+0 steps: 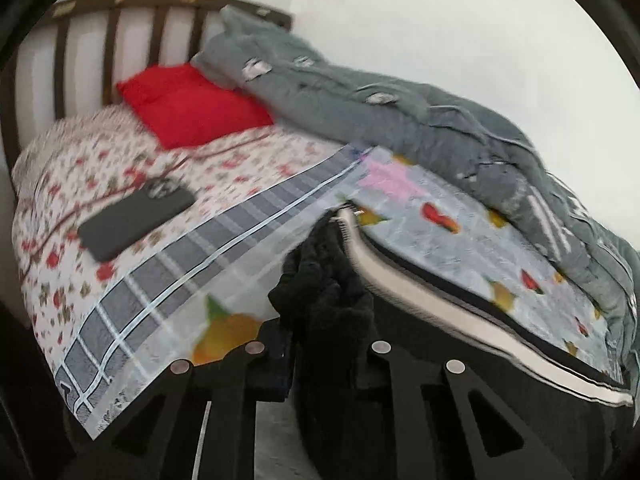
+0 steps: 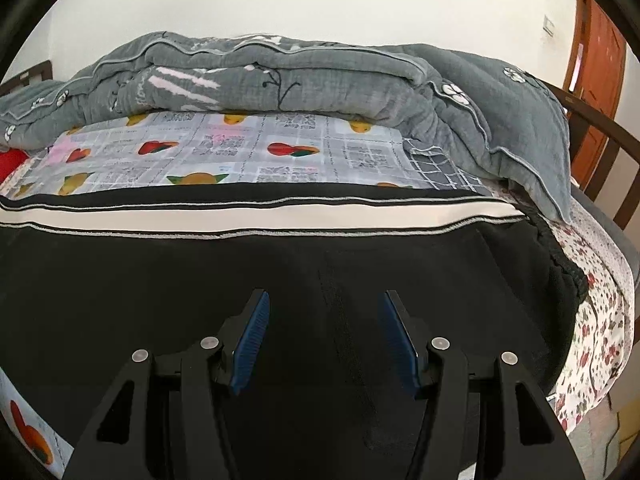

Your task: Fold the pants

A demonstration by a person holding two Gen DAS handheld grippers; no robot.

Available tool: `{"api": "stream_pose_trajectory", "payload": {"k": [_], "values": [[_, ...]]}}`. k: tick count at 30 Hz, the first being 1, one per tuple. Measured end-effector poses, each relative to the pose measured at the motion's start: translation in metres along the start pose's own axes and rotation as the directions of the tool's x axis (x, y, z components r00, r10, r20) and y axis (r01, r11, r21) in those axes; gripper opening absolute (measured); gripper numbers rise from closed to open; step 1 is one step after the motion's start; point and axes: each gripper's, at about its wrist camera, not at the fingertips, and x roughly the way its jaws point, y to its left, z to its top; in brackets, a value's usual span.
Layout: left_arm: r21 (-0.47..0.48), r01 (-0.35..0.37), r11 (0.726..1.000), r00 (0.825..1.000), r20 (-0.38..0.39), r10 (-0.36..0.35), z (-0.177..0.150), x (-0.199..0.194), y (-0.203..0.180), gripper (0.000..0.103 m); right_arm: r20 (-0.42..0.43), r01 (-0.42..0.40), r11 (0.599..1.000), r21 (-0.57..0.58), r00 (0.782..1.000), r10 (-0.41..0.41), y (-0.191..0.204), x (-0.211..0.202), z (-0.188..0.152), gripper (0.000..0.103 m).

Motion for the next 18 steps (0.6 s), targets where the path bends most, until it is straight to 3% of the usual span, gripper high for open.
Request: {"api": "stream_pose_trajectory", "payload": {"k": [5, 11, 18], "values": [[0.112, 0.048, 0.993, 0.998, 0.046, -0.054, 0.000, -0.026, -0.062, 0.017, 0.004, -0.013, 0.999, 0.050, 1.000, 0.013, -0.025, -0.006, -0.011, 0.057], [0.259, 0.103, 0.960, 0.991, 0.050, -0.120, -0.023, -0.048, -0.151, 0.017, 0.025, -0.022, 0.995, 0.096, 0.999, 0.020, -0.063, -0.018, -0.031, 0.057], [0.420, 0.206, 0.884, 0.976, -0.027, -0.215, -0.092, -0.075, -0.252, 0.016, 0.029, -0.047, 0.988, 0.146, 0.999, 0.043, -0.098, -0.032, -0.061, 0.057]]}}
